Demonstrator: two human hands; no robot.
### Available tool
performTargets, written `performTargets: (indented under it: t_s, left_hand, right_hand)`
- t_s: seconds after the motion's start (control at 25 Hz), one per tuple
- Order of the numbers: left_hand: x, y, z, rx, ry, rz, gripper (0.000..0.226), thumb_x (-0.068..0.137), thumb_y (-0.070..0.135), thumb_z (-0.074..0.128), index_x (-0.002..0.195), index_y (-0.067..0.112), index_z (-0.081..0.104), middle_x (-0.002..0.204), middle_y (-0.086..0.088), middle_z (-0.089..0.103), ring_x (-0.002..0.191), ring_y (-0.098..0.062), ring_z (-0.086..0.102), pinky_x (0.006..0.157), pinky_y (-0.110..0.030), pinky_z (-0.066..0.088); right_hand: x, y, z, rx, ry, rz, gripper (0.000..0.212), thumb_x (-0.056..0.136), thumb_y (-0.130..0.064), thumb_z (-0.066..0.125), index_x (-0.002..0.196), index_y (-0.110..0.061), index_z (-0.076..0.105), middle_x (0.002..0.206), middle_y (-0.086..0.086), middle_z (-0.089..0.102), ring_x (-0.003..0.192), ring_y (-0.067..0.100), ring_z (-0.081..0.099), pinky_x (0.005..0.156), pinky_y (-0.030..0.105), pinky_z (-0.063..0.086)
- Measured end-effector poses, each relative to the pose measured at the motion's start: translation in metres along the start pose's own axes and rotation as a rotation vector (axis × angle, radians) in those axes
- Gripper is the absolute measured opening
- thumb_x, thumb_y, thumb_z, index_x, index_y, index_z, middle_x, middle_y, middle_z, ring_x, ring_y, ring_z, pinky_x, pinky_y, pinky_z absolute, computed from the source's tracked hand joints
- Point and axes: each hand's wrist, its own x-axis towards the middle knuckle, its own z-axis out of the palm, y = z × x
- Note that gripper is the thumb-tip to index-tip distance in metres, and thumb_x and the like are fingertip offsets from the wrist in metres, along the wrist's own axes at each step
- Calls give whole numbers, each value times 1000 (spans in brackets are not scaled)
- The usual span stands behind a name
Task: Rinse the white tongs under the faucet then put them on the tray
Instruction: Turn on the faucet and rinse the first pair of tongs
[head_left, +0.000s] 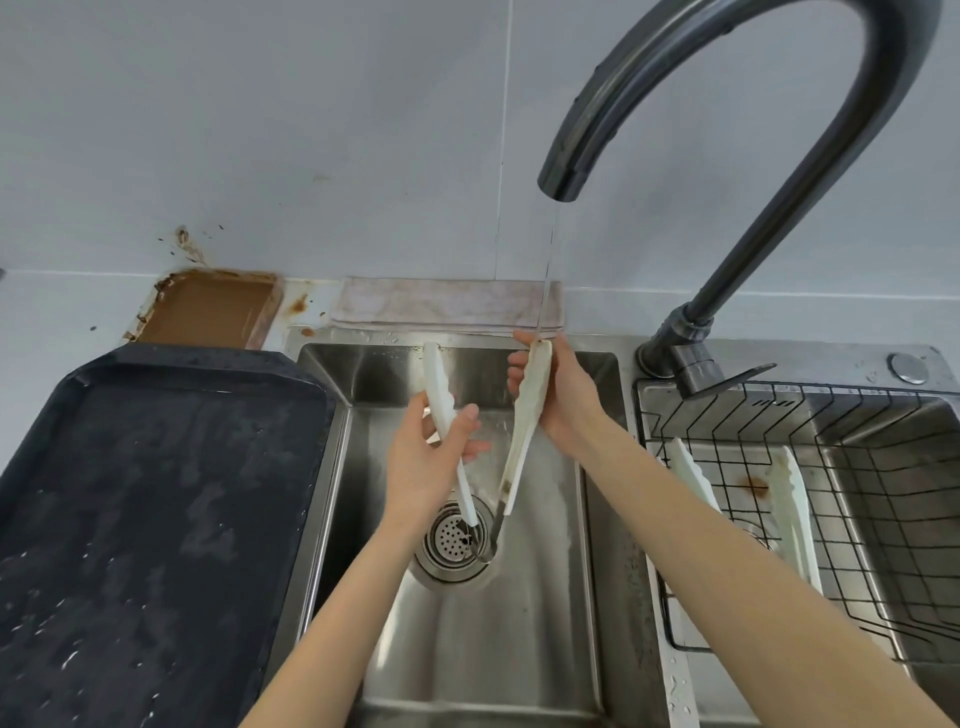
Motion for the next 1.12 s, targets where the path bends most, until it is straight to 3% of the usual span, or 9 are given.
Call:
performTargets:
  t_s: [0.12, 0.2, 0.28, 0.44, 0.56, 0.68, 0.88, 1.04, 1.12]
  left_hand:
    - [3, 5, -1, 36, 4, 61, 23, 84, 21, 63, 103, 20, 51, 85, 4, 65, 58, -8, 68, 72, -26, 57]
    - [4, 8, -1, 20, 7, 60, 26, 82, 20, 65, 104, 18, 52, 87, 1, 66, 55, -5, 68, 71, -27, 57]
    - [3, 11, 0, 10, 10, 58, 25, 82, 20, 66, 103, 18, 53, 83, 2, 65, 48, -3, 64, 64, -22, 56]
    - [0, 16, 0, 76, 31, 114, 17, 82, 25, 65, 93, 22, 53, 67, 3, 55, 36, -4, 47, 45, -16, 43]
    - [1, 20, 3, 115, 25, 157, 21, 83, 27, 63, 101, 21, 53, 69, 2, 52, 50, -9, 45, 49, -22, 39]
    - [-1, 22, 9, 94, -18, 143, 22, 82, 31, 64, 98, 25, 51, 71, 2, 52, 57, -13, 45, 51, -24, 36]
    - [-11, 21, 19, 52, -36, 97, 24, 85, 28, 61, 105, 20, 51, 63, 4, 49, 40, -4, 44, 39, -14, 34]
    - [-8, 23, 12, 19, 2, 90, 14, 85, 27, 60, 97, 24, 53, 62, 4, 48, 44, -4, 42, 41, -13, 34]
    - [-8, 24, 10, -78, -16, 59, 10, 86, 23, 59, 94, 24, 52, 56, 3, 45, 34, -2, 36, 34, -12, 29]
  right_hand:
    - [-3, -4, -1, 6, -80, 10, 48, 101, -35, 19, 127, -13, 52, 116, 8, 60, 103, 21, 57, 76, 25, 44]
    - [-6, -7, 1, 3, -124, 3, 43, 101, -35, 18, 119, -15, 52, 136, 14, 51, 128, 32, 47, 74, 28, 44]
    - [-6, -9, 2, -8, -141, 20, 35, 100, -33, 23, 115, -16, 50, 134, 16, 50, 135, 35, 40, 72, 31, 44]
    - [-3, 2, -2, -207, -119, -48, 33, 100, -16, 30, 131, -9, 42, 129, 16, 55, 117, 29, 57, 81, 31, 49]
    - [-8, 11, -1, -361, 36, -160, 19, 99, -15, 34, 102, -10, 52, 94, 11, 65, 71, 11, 68, 68, 25, 54]
    - [-11, 11, 4, -438, 219, -182, 24, 97, -21, 39, 78, -15, 53, 66, 3, 59, 37, -2, 57, 51, 19, 49]
    - [-10, 8, 13, -501, 275, -147, 49, 98, -42, 28, 68, -14, 54, 58, 0, 59, 50, 9, 58, 60, 21, 48]
    - [-12, 8, 6, -308, 24, -84, 26, 100, -20, 30, 102, -5, 52, 78, 6, 64, 65, 11, 65, 53, 15, 53]
    - [-13, 12, 3, -373, 18, -147, 18, 98, -10, 33, 103, -4, 50, 78, 6, 64, 57, 4, 66, 51, 13, 52]
